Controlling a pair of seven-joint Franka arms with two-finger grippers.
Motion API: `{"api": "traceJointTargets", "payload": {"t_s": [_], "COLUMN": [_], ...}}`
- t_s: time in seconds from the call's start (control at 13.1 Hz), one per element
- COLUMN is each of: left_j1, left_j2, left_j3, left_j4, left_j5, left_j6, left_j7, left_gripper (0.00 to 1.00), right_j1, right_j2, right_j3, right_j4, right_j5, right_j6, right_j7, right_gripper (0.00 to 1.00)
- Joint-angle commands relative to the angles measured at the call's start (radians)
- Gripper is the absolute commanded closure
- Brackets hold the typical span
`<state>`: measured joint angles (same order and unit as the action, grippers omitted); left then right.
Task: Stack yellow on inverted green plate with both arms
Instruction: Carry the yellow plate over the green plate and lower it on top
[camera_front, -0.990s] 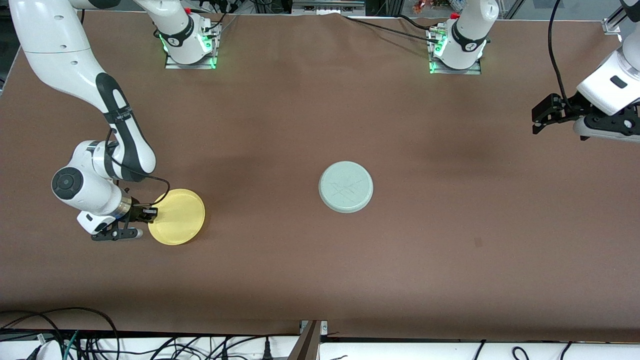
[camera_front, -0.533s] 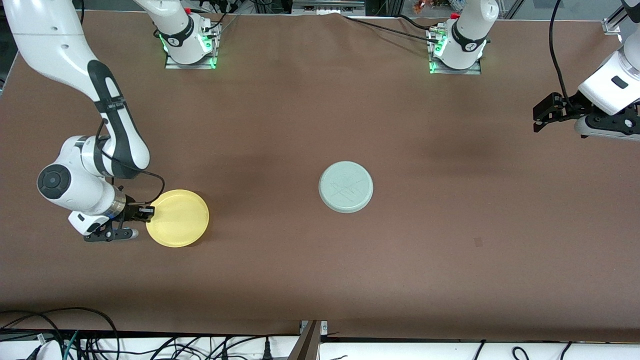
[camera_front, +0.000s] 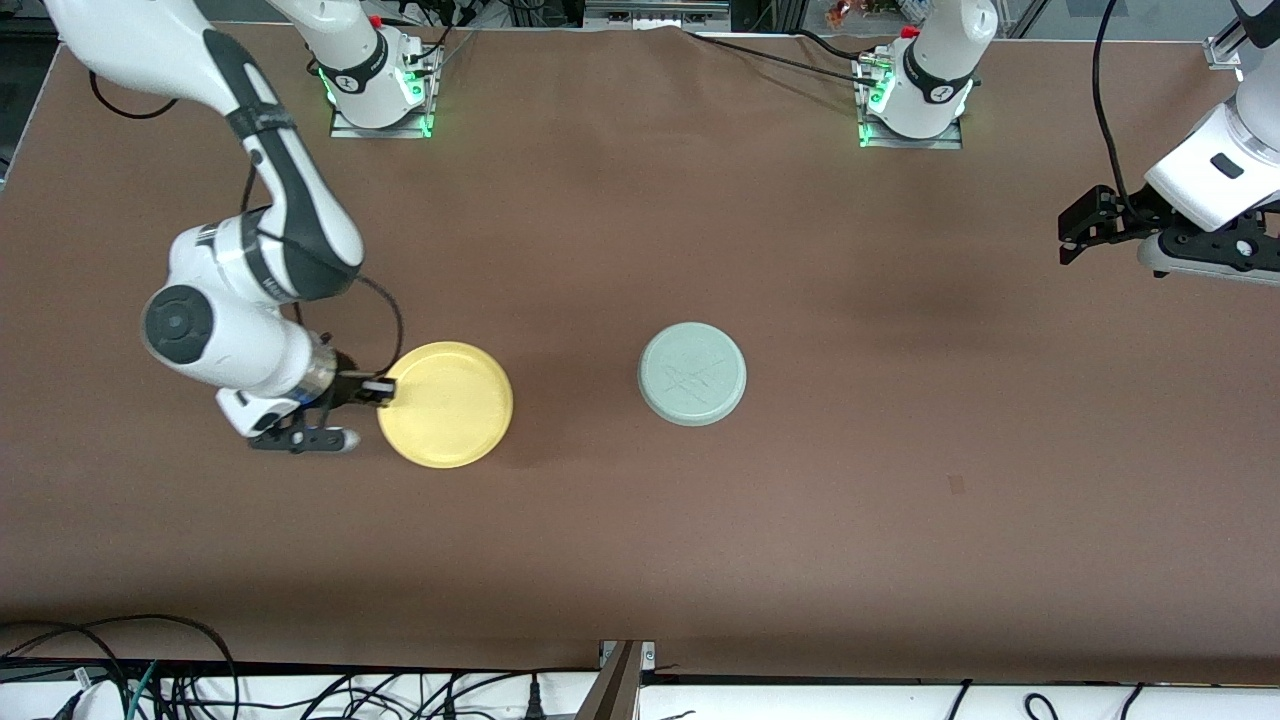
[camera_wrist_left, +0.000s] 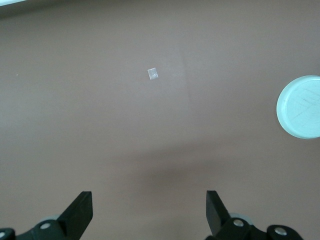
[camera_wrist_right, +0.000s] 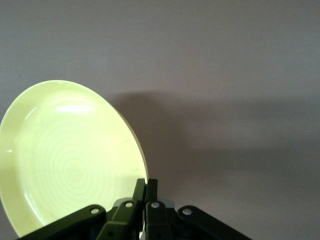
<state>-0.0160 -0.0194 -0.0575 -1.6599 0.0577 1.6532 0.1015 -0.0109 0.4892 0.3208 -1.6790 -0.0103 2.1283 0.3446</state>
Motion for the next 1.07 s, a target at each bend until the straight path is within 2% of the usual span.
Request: {"api": "traceJointTargets", "payload": {"t_s": [0.0,0.08,0.15,0.38,0.61,0.84,0.99], "left_j1": [0.002,0.002,0.002,0.002,0.002,0.002,0.002], "left_j2": [-0.008,-0.007,-0.007,-0.007,-0.007,-0.007,-0.007], "left_j3": [-0.008,-0.008,-0.008,-0.008,-0.008,-0.010,-0.010], "left_j4": [-0.006,-0.006,-0.006,-0.006,-0.005,-0.004,-0.006], "left_j5": [-0.013,-0.013,-0.013,-0.013,-0.012,-0.012,-0.012], "left_j6": [-0.001,-0.001,-0.001,-0.003,-0.003,-0.003,-0.003], "left_j7": [0.012,0.012,0.012,0.018,0.018,0.018,0.017], "left_gripper": [0.00,0.00,0.00,0.00,0.00,0.00,0.00], "right_j1": [-0.006,0.014,0.050,0.233,0.334,0.486,0.566], "right_j2": [-0.015,-0.015,-0.015,0.000,0.031,0.077,0.098], "right_j3": [0.124,0.162,0.175,0.169,0.152,0.039,-0.050], "right_j4": [-0.059,-0.097,-0.129,-0.151,-0.194,-0.199,-0.177], "right_j5": [0.009,0.009,0.007,-0.010,-0.040,-0.091,-0.089], "right_j6": [0.034,0.094,0.157,0.258,0.375,0.465,0.495], "right_j7": [0.176,0.260,0.340,0.552,0.680,0.784,0.798], "right_gripper": [1.00,1.00,1.00,1.00,1.00,1.00,1.00]}}
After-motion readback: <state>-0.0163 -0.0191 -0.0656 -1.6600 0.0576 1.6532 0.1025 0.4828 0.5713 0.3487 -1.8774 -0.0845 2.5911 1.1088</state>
